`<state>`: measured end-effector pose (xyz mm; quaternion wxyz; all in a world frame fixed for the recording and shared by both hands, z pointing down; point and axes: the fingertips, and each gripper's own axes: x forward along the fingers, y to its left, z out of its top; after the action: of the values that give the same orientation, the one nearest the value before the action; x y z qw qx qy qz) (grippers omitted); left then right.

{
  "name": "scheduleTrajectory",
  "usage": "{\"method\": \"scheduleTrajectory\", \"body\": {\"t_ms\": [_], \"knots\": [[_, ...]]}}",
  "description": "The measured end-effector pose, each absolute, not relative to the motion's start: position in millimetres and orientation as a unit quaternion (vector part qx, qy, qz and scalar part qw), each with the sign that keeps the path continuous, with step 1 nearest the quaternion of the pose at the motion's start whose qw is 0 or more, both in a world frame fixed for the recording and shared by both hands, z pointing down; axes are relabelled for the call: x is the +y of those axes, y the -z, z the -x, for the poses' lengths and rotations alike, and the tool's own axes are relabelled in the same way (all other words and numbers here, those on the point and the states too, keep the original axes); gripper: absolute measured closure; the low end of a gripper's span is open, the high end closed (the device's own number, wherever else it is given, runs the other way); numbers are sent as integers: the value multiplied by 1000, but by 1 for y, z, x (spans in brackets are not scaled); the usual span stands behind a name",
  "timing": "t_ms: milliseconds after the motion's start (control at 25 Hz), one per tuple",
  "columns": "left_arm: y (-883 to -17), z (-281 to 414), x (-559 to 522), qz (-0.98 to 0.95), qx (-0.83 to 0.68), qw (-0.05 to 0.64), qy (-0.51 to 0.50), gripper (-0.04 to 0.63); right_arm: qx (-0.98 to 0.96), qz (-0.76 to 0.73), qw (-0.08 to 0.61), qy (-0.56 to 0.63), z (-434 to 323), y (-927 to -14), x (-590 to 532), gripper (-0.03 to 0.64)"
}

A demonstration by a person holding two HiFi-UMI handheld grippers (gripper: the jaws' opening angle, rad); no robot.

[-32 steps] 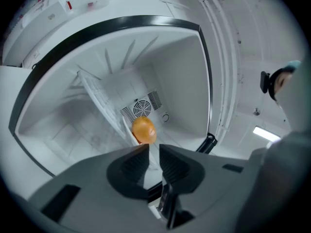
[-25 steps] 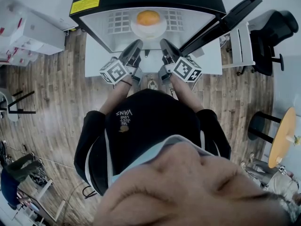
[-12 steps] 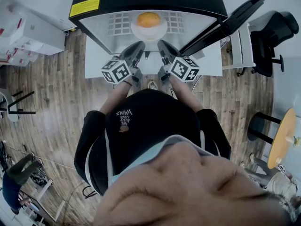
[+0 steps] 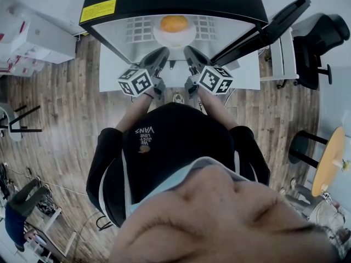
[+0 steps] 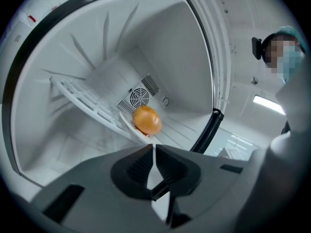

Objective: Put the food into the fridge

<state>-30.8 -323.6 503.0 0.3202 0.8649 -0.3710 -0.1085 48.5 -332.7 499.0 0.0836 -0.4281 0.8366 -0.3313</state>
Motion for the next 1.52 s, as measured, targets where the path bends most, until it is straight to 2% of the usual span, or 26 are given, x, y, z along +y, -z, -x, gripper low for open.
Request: {"method": "scheduleTrajectory", "body": {"t_ms": [1520], "knots": [[-506, 39, -350, -854, -378, 336, 119, 566, 833, 428, 96, 337, -44, -498, -359, 604]]}}
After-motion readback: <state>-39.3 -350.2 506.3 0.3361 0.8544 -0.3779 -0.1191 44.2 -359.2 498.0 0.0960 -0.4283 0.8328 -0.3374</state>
